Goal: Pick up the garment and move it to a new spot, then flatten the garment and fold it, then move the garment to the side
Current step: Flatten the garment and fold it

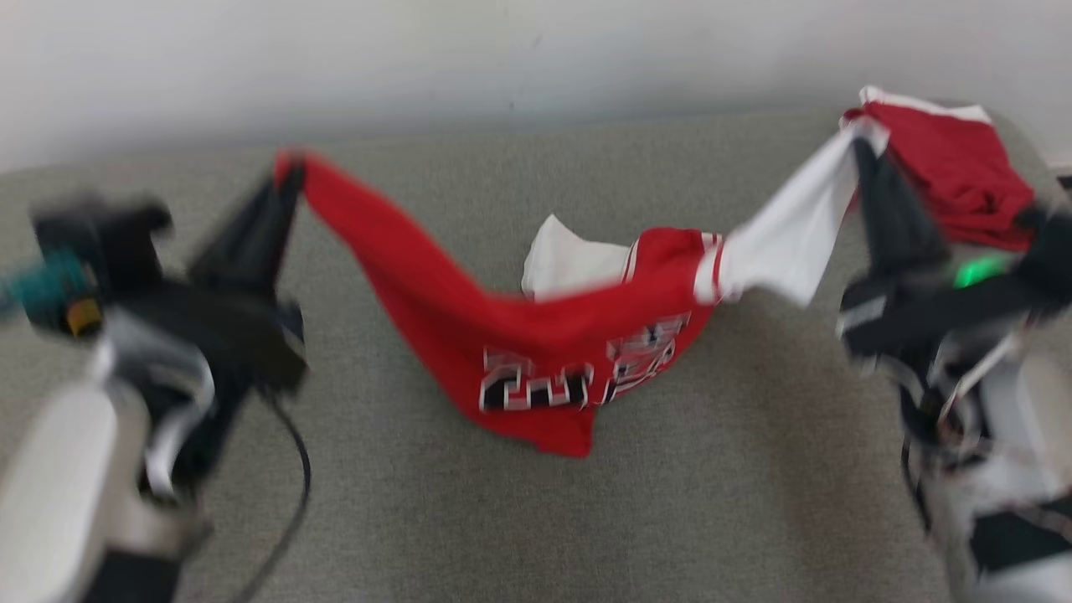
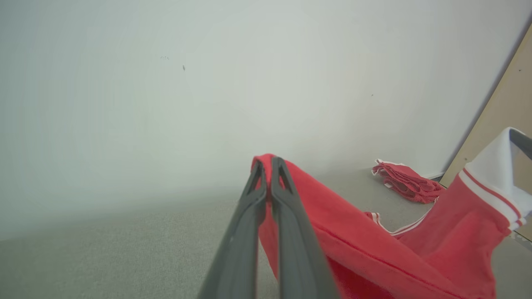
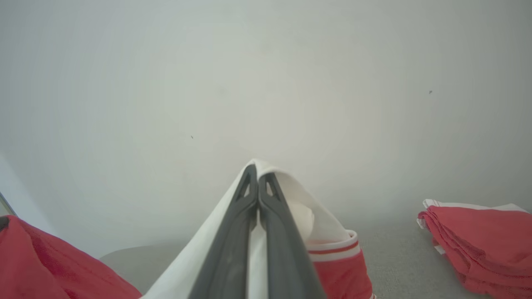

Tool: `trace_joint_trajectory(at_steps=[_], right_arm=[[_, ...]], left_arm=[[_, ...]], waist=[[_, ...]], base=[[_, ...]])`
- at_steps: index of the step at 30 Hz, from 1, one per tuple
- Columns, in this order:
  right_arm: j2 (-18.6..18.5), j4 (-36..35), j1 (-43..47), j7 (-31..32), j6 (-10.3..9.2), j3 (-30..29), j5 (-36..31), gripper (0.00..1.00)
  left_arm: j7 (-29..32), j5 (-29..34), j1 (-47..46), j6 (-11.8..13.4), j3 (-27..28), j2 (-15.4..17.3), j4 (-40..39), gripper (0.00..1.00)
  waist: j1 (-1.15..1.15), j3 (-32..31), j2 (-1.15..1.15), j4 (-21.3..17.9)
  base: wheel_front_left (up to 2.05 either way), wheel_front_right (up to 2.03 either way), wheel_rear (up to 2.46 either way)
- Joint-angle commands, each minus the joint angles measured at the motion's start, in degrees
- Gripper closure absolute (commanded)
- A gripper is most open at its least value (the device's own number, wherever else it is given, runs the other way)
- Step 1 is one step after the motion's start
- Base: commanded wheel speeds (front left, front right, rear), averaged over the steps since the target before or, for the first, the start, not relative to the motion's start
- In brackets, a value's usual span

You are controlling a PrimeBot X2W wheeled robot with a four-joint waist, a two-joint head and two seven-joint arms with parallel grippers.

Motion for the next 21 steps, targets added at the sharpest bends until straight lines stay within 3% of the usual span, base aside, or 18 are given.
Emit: trace_joint_trajectory(at_steps=[1,5,9,15,21], right_arm=[[-0.71,1.22,-6.1,1.35,0.12,-0.24,0.79,1.0],[-2.28,6.55,-22.1,4.95,0.12,-0.02,1.26,1.0],[-2.79,13.79,-39.08,7.66,0.12,0.7,0.56,1.0],[-1.4,26.54,-62.06,8.66,0.12,0.09,-1.26,1.0],[-0.09,37.11,-78.5,7.15,0.12,0.68,-4.96,1.0]], left_arm=[[1.67,-0.73,-6.3,-0.31,0.1,0.32,1.71,1.0],[4.54,-2.97,-22.66,-0.33,1.54,-0.7,8.81,1.0],[5.3,-1.41,-38.58,-0.46,1.7,-0.26,17.14,1.0],[1.74,1.64,-60.24,-0.17,2.42,0.07,29.0,1.0],[-2.4,3.57,-76.27,-0.83,1.05,-0.12,39.19,1.0]], waist=[[-0.01,5.2,-0.01,-0.45],[-0.01,11.28,-0.01,-0.65],[-0.01,17.39,-0.01,-1.59],[-0.01,24.37,-0.01,-2.69],[-0.01,27.63,-0.01,-2.94]], base=[[0.0,0.0,0.0],[0.0,0.0,0.0],[0.0,0.0,0.0],[0.0,0.0,0.0],[0.0,0.0,0.0]])
